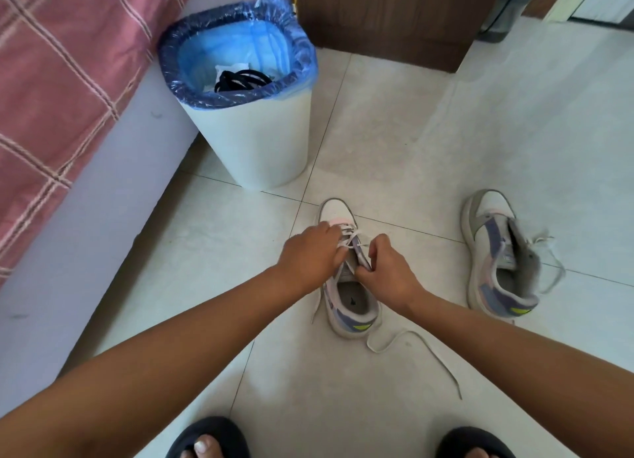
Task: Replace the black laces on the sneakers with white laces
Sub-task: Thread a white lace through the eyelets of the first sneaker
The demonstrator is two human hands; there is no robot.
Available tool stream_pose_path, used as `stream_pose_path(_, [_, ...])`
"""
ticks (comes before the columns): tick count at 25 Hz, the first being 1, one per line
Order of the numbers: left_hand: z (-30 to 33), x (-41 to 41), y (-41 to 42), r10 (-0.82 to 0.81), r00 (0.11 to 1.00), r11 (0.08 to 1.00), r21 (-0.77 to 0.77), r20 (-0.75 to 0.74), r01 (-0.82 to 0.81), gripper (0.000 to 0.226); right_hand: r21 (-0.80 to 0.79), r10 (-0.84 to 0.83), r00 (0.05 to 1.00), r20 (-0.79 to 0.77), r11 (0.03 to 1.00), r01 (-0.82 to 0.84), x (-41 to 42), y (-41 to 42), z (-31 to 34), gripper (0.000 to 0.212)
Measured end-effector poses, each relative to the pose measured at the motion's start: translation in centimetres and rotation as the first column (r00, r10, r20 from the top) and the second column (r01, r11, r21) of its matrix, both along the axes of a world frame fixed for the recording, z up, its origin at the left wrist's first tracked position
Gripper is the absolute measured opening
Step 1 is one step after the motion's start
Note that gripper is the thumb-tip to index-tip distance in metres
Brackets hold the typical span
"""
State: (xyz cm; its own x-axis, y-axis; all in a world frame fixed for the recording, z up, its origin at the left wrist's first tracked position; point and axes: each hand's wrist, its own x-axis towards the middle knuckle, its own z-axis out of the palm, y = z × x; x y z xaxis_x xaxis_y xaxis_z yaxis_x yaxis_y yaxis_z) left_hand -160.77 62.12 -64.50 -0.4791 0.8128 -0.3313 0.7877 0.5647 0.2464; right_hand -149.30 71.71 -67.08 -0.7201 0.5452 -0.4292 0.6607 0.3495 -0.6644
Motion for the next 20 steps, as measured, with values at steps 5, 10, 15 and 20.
stream_pose_path(5, [-0.8,-0.2,3.8,-0.305,0.903,0.938,-0.259,-0.302,0.23,0.032,-0.022,-0.006,1.0,0.001,1.0,0.006,0.2,0.1,0.3,0.028])
stream_pose_path(10, [0.4,-0.2,1.6,-0.38,0.882,0.908,-0.291,-0.277,0.3,0.027,0.008,-0.021,1.0,0.018,1.0,0.021,0.1,0.3,0.5,0.025])
stream_pose_path(15, [2.4,-2.2,-6.2,-0.083,0.811,0.834,-0.405,0.58,0.374,0.016,-0.055,-0.11,0.994,0.013,0.992,0.111,0.3,0.7,0.6,0.027])
stream_pose_path(20, [1.4,-2.5,-10.5,0.182,0.649,0.784,-0.507,0.739,0.357,0.019,-0.172,-0.191,0.981,0.042,0.966,0.195,0.4,0.7,0.5,0.025])
